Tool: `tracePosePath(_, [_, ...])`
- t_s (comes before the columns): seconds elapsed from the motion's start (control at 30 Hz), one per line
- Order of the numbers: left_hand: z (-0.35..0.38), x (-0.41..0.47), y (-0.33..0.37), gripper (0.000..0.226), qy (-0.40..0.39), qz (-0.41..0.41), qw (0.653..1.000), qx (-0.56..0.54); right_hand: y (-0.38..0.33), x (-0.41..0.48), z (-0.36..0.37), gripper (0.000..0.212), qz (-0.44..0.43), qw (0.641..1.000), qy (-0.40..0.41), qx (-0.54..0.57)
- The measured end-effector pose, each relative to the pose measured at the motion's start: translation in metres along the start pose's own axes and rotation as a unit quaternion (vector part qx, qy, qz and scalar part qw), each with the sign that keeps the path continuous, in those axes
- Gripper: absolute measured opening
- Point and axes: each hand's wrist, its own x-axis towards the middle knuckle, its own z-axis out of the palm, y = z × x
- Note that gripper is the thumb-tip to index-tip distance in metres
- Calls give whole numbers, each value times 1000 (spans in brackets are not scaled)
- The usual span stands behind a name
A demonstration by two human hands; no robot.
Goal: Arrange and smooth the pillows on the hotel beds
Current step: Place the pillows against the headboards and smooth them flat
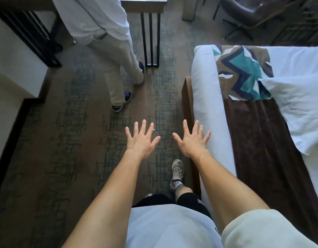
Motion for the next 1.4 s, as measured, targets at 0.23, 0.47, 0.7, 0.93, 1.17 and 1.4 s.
tracePosePath(0.23, [-36, 102, 51, 71, 10, -2, 1000, -14, 31, 101, -45, 81, 6, 1000, -7, -1])
tracePosePath(0.47, [-75, 188, 106, 70, 11, -25, 999, -21, 61, 192, -107, 81, -34, 999, -3, -36])
tracePosePath(0.7, [-111, 264, 131, 70, -11, -36, 999, -14, 70, 273, -152, 83, -30, 999, -5, -34])
tracePosePath(0.93, [-161, 358, 132, 68, -10, -19, 1000, 5, 57, 361, -189, 84, -10, 999, -10, -31])
tracePosePath(1.17, [-214, 479, 121, 68, -34, -2, 999, 2, 31, 472, -237, 84, 17, 1000, -10, -17])
tracePosePath(1.4, [-281, 588, 124, 69, -41, 36, 998, 12, 1, 570, -296, 84, 49, 999, -3, 14])
